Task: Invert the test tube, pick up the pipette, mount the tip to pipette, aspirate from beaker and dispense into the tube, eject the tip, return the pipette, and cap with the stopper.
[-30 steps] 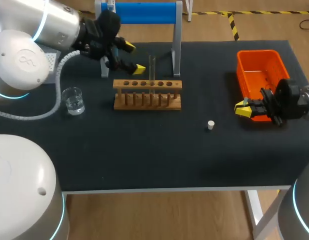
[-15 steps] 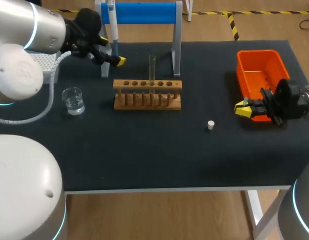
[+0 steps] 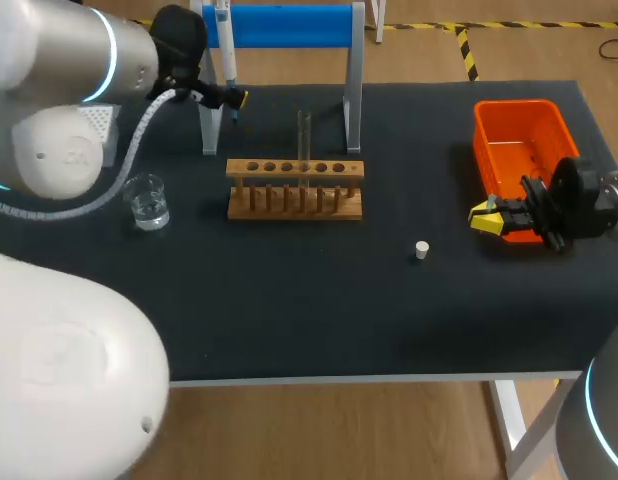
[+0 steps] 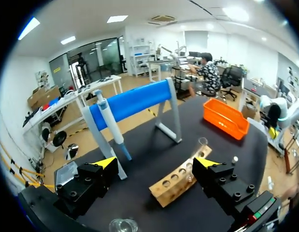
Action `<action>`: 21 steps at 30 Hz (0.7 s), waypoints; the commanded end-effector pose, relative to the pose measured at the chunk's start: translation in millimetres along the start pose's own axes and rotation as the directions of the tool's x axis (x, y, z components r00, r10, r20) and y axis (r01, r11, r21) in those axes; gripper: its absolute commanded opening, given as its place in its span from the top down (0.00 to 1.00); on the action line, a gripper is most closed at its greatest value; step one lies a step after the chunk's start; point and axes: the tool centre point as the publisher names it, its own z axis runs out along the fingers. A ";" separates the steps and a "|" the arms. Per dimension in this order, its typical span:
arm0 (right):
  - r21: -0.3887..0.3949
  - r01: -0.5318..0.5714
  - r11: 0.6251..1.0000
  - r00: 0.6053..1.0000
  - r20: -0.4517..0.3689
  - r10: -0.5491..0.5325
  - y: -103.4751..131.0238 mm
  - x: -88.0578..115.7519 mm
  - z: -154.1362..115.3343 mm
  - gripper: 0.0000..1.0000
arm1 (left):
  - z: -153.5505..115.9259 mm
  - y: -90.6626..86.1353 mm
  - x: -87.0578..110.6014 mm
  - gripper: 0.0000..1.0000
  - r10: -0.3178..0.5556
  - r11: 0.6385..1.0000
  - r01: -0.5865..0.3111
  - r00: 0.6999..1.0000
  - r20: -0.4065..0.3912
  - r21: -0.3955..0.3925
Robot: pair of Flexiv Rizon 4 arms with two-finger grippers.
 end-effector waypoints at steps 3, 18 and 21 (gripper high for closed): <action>0.000 0.000 1.000 1.000 0.000 0.000 0.1 0.8 -1.0 1.00 | 16.7 -3.4 -8.0 0.00 -0.052 0.998 0.045 0.965 0.256 0.033; 0.000 0.000 1.000 1.000 0.000 0.000 0.1 0.8 -1.0 1.00 | 32.4 -15.4 -32.3 0.00 -0.141 0.990 0.115 0.898 0.416 0.087; 0.000 0.000 1.000 1.000 0.000 0.000 0.1 0.8 -1.0 1.00 | 34.7 -18.0 -35.9 0.00 -0.157 0.987 0.123 0.886 0.435 0.105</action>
